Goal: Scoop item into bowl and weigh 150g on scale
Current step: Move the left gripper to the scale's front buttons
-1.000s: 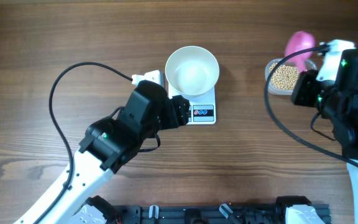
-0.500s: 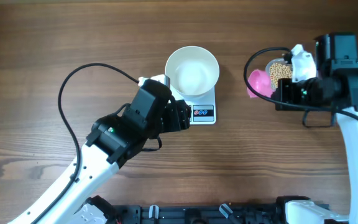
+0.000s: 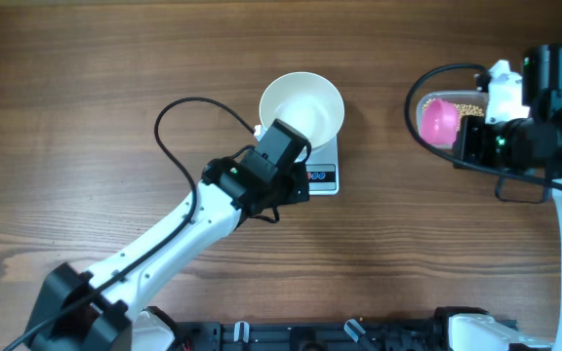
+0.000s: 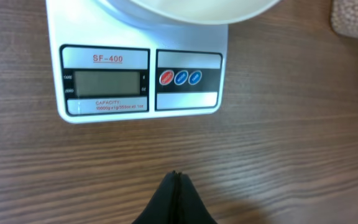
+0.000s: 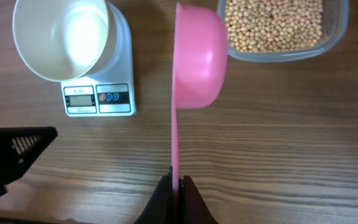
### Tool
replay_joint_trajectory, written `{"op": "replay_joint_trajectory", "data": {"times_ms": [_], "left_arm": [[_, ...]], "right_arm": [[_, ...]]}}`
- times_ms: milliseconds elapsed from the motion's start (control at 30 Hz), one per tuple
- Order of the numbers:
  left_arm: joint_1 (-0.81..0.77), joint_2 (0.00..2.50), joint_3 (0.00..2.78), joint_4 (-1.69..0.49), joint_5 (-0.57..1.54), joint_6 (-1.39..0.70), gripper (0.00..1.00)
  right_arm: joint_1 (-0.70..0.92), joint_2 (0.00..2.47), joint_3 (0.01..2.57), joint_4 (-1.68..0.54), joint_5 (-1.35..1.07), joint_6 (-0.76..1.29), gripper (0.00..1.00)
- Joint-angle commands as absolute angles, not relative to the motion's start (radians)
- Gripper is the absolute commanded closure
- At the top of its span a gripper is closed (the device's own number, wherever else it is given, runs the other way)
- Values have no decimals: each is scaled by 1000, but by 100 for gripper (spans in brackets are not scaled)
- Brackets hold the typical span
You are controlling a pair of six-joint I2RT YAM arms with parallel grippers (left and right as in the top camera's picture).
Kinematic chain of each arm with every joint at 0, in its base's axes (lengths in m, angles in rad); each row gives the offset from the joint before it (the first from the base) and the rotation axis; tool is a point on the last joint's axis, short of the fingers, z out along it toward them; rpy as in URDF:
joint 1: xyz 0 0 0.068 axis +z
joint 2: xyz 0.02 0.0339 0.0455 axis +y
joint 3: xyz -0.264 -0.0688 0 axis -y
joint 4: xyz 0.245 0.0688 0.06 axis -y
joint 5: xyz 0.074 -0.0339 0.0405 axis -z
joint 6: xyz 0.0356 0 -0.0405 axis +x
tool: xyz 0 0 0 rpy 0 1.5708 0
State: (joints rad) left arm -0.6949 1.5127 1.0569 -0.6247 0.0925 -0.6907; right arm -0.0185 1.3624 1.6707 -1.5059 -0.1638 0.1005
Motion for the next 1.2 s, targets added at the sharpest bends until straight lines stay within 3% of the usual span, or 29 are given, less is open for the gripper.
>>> {"op": "replay_joint_trajectory", "data": {"times_ms": [0, 167, 300, 367, 467, 533, 767, 867, 933, 1033, 1167], "left_arm": [[-698, 1562, 1065, -542, -44, -714, 96], [-688, 1589, 1066, -388, -80, -711, 96], [-553, 1365, 1066, -352, -78, -710, 96], [-458, 1227, 1066, -355, 33, -589, 96], [-377, 1098, 1064, -523, 352, -339, 96], [-357, 1061, 1050, -673, 378, -264, 96], [-147, 730, 718, -682, 437, -332, 96], [-188, 727, 519, -364, 554, -442, 96], [-243, 782, 445, -180, 458, -611, 96], [-477, 1040, 439, 90, 299, -663, 96], [-635, 1275, 439, 294, 155, -749, 96]], "right_arm": [[-76, 1353, 1690, -1479, -207, 160, 96], [-129, 1331, 1771, -1466, -197, 96, 96], [-129, 1278, 1792, -1398, -52, 108, 96], [-129, 1265, 1792, -1378, -12, 106, 96], [-129, 1287, 1792, -1378, 9, 72, 96], [-129, 1305, 1792, -1385, 8, 54, 96], [-129, 1343, 1792, -1367, -16, 52, 96], [-129, 1343, 1792, -1349, -35, 52, 96], [-129, 1343, 1792, -1351, -46, 52, 96], [-129, 1343, 1792, -1365, -52, 52, 96], [-129, 1343, 1792, -1370, -52, 52, 96]]}}
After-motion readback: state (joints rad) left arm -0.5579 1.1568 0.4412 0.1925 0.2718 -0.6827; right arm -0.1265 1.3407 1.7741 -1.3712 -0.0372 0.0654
